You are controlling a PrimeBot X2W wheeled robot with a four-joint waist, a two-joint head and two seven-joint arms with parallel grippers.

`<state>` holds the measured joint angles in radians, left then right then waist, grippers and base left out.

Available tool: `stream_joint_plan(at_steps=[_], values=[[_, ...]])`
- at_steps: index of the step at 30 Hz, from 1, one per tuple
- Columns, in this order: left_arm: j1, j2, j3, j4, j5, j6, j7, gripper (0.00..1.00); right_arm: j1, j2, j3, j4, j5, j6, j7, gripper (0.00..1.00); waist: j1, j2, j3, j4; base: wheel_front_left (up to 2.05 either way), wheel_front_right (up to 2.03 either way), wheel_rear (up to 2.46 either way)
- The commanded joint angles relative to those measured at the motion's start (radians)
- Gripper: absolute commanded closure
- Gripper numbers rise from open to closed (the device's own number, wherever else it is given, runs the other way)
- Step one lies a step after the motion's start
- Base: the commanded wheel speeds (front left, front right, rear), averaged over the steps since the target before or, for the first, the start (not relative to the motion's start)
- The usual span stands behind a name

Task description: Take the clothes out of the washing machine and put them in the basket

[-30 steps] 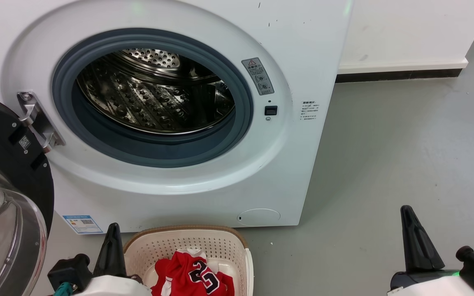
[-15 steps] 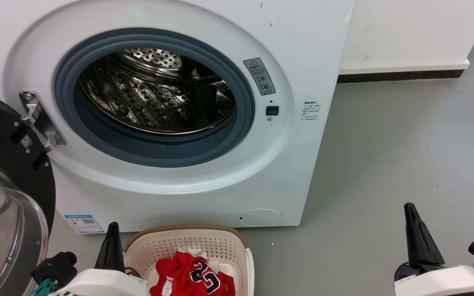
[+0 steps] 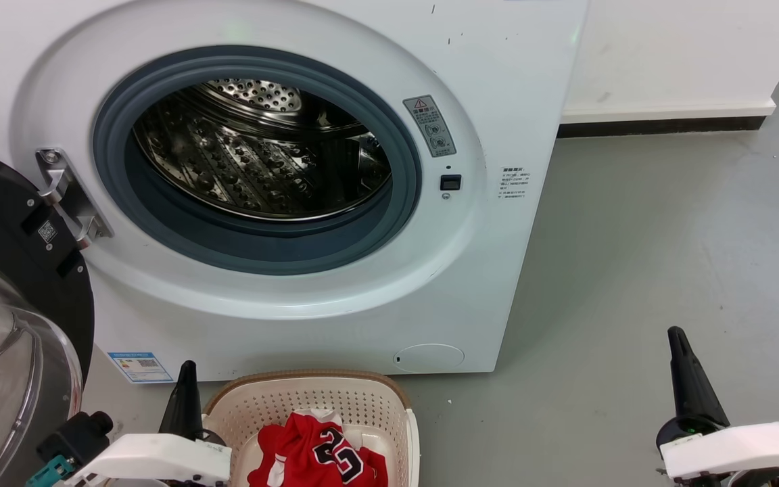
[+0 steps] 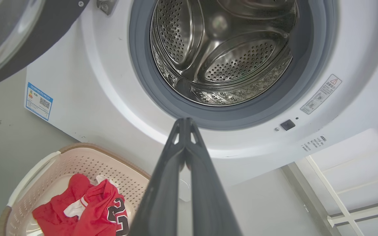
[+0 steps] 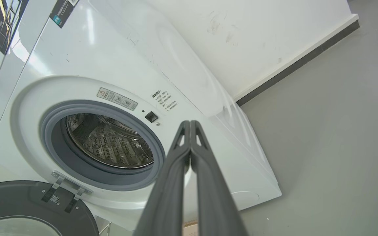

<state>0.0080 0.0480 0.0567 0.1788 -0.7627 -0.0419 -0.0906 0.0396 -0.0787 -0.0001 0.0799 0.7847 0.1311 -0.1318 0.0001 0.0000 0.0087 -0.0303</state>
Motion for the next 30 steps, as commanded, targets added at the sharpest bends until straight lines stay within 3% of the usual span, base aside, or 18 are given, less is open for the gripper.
stream_joint_plan(at_steps=[1,30], values=[[-0.030,0.002,0.005,-0.008,-0.031,-0.005,0.007,1.00,-0.025,-0.008,-0.003,-0.003,0.036,0.000,0.005,1.00,-0.0001,0.0000,0.000,0.000,0.00,0.00,0.00],[-0.070,0.003,0.029,0.024,-0.383,-0.043,0.093,1.00,-0.081,-0.012,-0.026,0.068,0.398,0.000,0.090,1.00,-0.0001,0.0000,-0.002,0.011,0.00,0.00,0.00]])
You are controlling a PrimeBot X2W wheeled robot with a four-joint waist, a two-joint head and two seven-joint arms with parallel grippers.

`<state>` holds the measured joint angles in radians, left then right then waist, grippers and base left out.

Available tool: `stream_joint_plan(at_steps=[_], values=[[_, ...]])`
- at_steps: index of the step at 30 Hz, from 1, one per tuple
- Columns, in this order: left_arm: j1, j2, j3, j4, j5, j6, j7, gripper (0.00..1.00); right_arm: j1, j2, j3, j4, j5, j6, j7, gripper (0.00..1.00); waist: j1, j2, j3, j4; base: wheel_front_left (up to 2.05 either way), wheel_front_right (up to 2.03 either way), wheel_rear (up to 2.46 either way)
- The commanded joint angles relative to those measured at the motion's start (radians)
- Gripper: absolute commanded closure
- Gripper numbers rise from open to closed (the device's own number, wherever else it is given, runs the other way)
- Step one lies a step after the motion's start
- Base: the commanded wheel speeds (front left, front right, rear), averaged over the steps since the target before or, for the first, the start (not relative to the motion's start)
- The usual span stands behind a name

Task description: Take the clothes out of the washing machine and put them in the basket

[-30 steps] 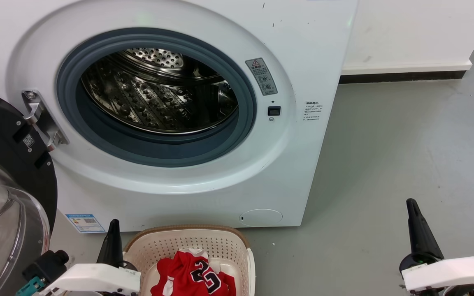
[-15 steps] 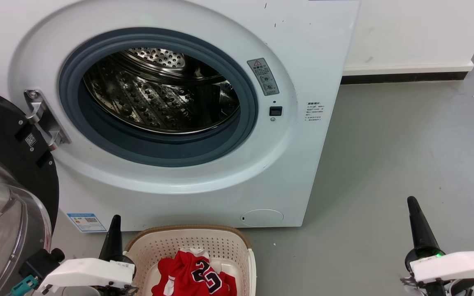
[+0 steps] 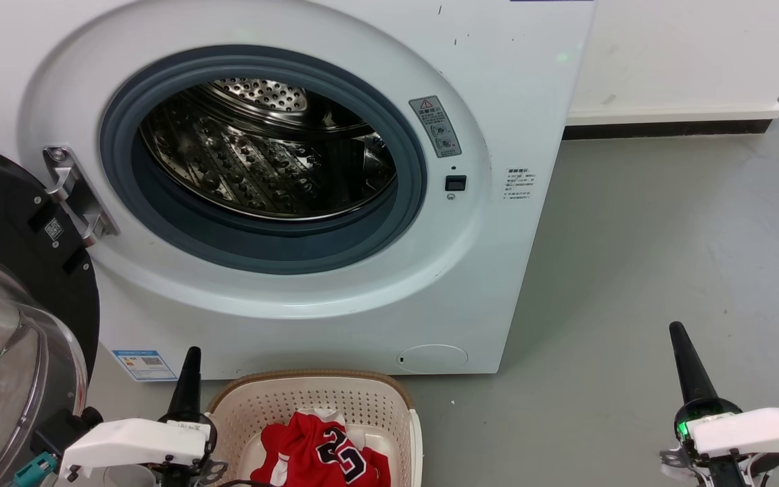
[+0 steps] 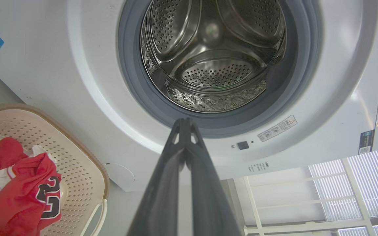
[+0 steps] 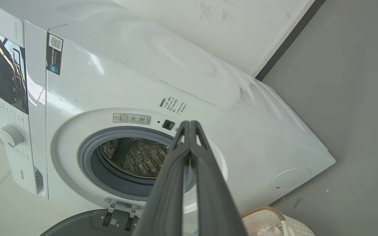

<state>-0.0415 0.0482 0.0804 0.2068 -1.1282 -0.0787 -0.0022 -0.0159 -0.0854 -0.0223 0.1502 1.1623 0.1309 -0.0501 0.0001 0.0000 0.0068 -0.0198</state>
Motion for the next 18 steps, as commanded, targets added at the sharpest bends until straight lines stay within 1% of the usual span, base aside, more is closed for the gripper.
stream_joint_plan(at_steps=[1,18], values=[[-0.022,0.002,0.006,-0.003,-0.028,-0.007,0.007,1.00,-0.028,-0.005,-0.004,-0.001,0.031,0.000,0.009,1.00,-0.0001,0.0000,0.000,0.001,0.00,0.00,0.00],[-0.041,0.003,0.016,0.012,-0.194,-0.025,0.048,1.00,-0.053,-0.003,-0.019,0.033,0.198,0.000,0.052,1.00,-0.0001,0.0000,-0.001,0.007,0.00,0.00,0.00]])
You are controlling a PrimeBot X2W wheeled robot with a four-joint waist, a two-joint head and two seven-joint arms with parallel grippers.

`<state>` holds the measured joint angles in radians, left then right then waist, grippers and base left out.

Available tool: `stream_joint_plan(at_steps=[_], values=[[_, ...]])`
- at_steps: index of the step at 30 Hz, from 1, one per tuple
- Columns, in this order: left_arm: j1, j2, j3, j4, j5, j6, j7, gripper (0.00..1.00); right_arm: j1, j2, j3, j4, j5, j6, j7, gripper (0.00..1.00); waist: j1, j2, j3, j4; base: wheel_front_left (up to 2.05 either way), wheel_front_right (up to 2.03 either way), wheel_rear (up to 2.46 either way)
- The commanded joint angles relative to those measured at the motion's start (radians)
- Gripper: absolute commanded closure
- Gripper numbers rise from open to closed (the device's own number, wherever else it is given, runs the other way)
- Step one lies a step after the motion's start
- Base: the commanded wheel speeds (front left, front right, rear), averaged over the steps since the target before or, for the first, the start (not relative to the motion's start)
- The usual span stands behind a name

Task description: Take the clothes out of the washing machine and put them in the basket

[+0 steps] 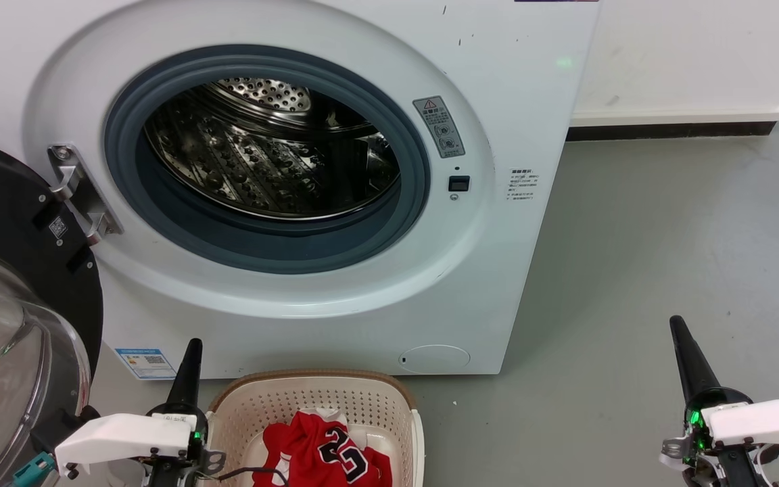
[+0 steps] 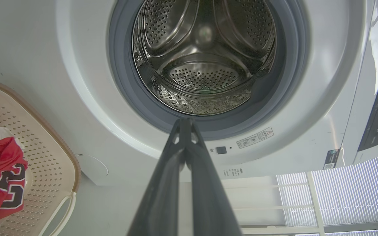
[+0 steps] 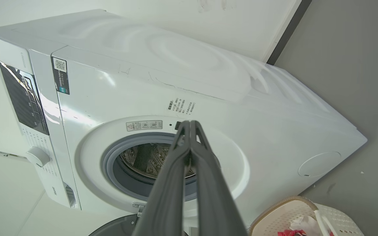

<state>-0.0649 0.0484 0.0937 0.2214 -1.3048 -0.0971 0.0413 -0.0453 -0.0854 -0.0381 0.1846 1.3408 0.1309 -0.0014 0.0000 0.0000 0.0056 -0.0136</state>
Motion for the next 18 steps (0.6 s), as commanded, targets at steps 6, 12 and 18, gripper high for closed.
stream_joint_plan(at_steps=[6,12,18], values=[[-0.025,0.003,0.006,0.003,-0.070,-0.012,0.018,1.00,-0.030,-0.002,-0.009,0.010,0.073,0.000,0.019,1.00,0.0000,0.0000,0.000,0.002,0.00,0.00,0.00],[-0.031,0.003,0.011,0.009,-0.137,-0.018,0.034,1.00,-0.043,0.000,-0.015,0.025,0.139,0.000,0.037,1.00,0.0000,0.0000,-0.001,0.005,0.00,0.00,0.00],[-0.036,0.003,0.014,0.014,-0.185,-0.024,0.045,1.00,-0.048,0.001,-0.021,0.034,0.186,0.000,0.050,1.00,0.0000,0.0000,-0.001,0.007,0.00,0.00,0.00]])
